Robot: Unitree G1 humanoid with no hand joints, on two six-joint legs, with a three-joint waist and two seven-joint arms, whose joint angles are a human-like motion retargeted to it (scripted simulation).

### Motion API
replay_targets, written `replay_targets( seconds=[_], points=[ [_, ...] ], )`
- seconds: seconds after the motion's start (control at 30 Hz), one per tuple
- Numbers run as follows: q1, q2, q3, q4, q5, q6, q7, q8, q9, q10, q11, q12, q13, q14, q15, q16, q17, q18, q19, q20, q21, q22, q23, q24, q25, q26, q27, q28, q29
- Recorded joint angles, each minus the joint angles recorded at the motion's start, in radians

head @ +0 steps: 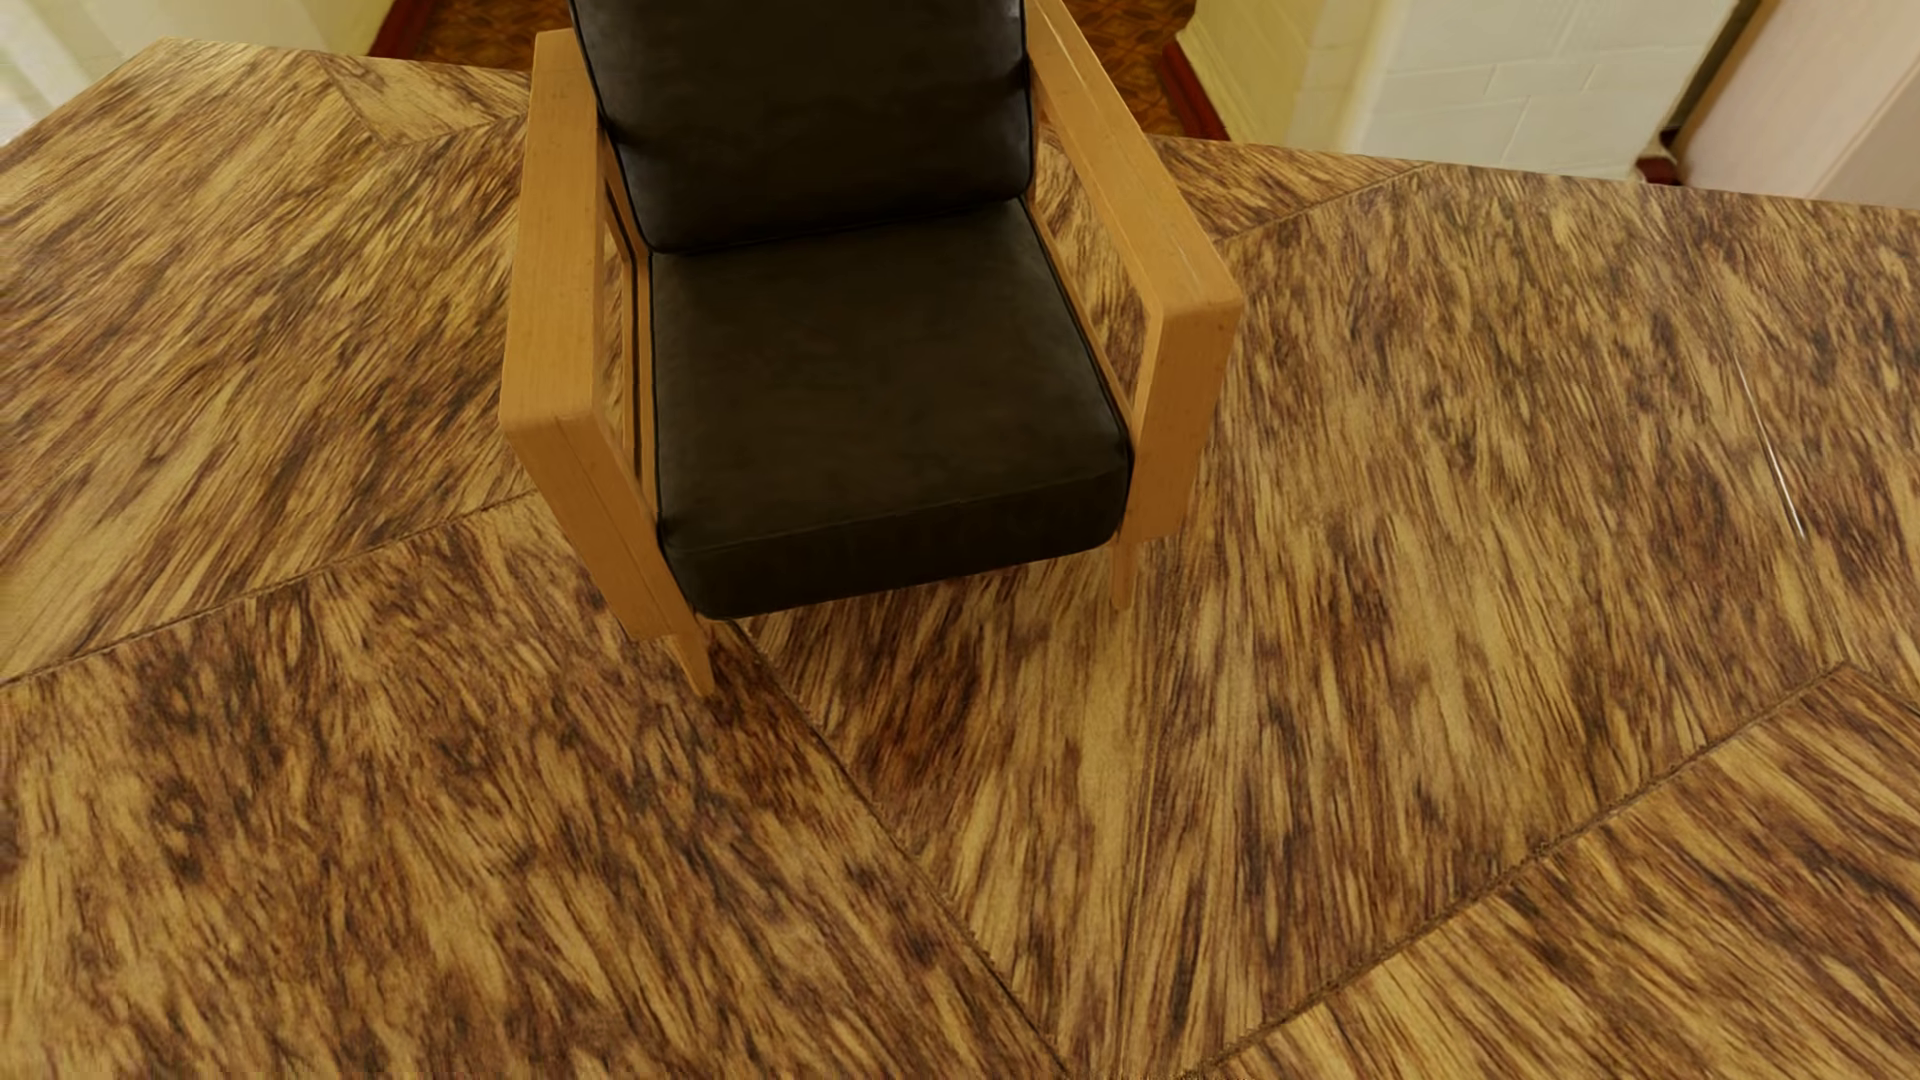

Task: Approach the leather armchair

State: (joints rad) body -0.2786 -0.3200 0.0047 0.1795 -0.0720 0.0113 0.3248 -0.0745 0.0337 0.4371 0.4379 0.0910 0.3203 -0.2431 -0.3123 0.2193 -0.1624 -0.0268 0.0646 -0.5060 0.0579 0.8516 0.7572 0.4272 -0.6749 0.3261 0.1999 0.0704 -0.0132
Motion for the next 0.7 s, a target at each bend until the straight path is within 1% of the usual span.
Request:
replay_targets(
  seconds=[0.1,0.2,0.23,0.3,0.33,0.4,0.47,0.53,0.57,0.63,0.67,0.7],
  points=[
    [-0.016,-0.004,-0.002,-0.003,-0.004,0.000,-0.026,-0.025,0.004,0.003,0.005,-0.017,0.011,0.008,-0.001,0.001,-0.003,-0.005,-0.009,0.008,-0.008,-0.059,0.008,0.018,-0.004,-0.023,0.001,0.023,0.012],
    [-0.015,0.013,-0.006,-0.004,-0.004,0.002,-0.048,-0.049,0.000,-0.009,-0.014,-0.049,-0.018,0.022,0.002,0.005,-0.002,-0.010,-0.008,0.006,-0.021,-0.101,-0.010,0.039,-0.004,-0.029,-0.008,0.015,0.020],
    [-0.018,0.016,-0.009,-0.004,-0.004,0.002,-0.055,-0.057,-0.001,-0.009,-0.017,-0.062,-0.036,0.023,0.000,0.002,0.001,-0.011,-0.006,0.008,-0.034,-0.108,-0.020,0.043,-0.004,-0.025,-0.006,0.019,0.006],
    [-0.028,0.015,-0.014,-0.002,-0.005,0.005,-0.070,-0.070,0.000,0.002,-0.011,-0.080,-0.073,0.022,-0.007,-0.017,0.021,-0.014,-0.002,0.020,-0.068,-0.091,-0.027,0.032,0.006,-0.010,0.002,0.045,-0.052],
    [-0.031,0.016,-0.016,0.000,-0.005,0.005,-0.076,-0.077,0.001,0.006,-0.010,-0.089,-0.088,0.021,-0.009,-0.024,0.031,-0.017,0.000,0.012,-0.072,-0.073,-0.031,0.030,0.005,-0.001,0.002,0.038,-0.063],
    [-0.031,0.021,-0.018,0.000,-0.005,0.006,-0.086,-0.089,0.002,0.002,-0.015,-0.095,-0.118,0.025,-0.011,-0.024,0.040,-0.020,0.005,-0.013,-0.051,-0.062,-0.057,0.042,-0.005,0.004,-0.019,-0.001,-0.050],
    [-0.030,0.024,-0.020,0.000,-0.003,0.006,-0.093,-0.095,0.002,-0.004,-0.018,-0.079,-0.128,0.030,-0.007,-0.027,0.042,-0.022,-0.002,-0.010,-0.033,-0.069,-0.099,0.040,0.000,-0.001,-0.055,-0.003,-0.039],
    [-0.031,0.025,-0.022,0.001,0.000,0.005,-0.100,-0.099,0.003,-0.003,-0.016,-0.058,-0.129,0.034,-0.001,-0.029,0.050,-0.023,-0.017,-0.016,-0.031,-0.069,-0.134,0.043,0.012,0.001,-0.070,-0.006,-0.048],
    [-0.032,0.026,-0.022,0.002,0.001,0.005,-0.103,-0.102,0.004,-0.001,-0.016,-0.054,-0.122,0.034,0.001,-0.032,0.049,-0.024,-0.021,-0.012,-0.031,-0.061,-0.150,0.033,0.014,0.001,-0.075,-0.002,-0.051],
    [-0.036,0.029,-0.022,0.001,0.000,0.005,-0.112,-0.110,0.006,0.004,-0.016,-0.034,-0.110,0.035,0.002,-0.038,0.044,-0.024,-0.024,0.018,-0.029,-0.061,-0.166,-0.001,0.006,-0.004,-0.093,0.051,-0.050],
    [-0.037,0.029,-0.022,-0.001,-0.001,0.005,-0.117,-0.113,0.007,0.006,-0.015,-0.028,-0.105,0.035,0.003,-0.040,0.044,-0.024,-0.027,0.029,-0.027,-0.061,-0.176,-0.016,0.003,-0.004,-0.101,0.063,-0.050],
    [-0.039,0.030,-0.022,-0.002,-0.003,0.006,-0.121,-0.117,0.008,0.008,-0.013,-0.026,-0.100,0.035,0.004,-0.038,0.044,-0.025,-0.029,0.029,-0.026,-0.061,-0.184,-0.021,0.002,-0.003,-0.107,0.064,-0.048]
  ],
)
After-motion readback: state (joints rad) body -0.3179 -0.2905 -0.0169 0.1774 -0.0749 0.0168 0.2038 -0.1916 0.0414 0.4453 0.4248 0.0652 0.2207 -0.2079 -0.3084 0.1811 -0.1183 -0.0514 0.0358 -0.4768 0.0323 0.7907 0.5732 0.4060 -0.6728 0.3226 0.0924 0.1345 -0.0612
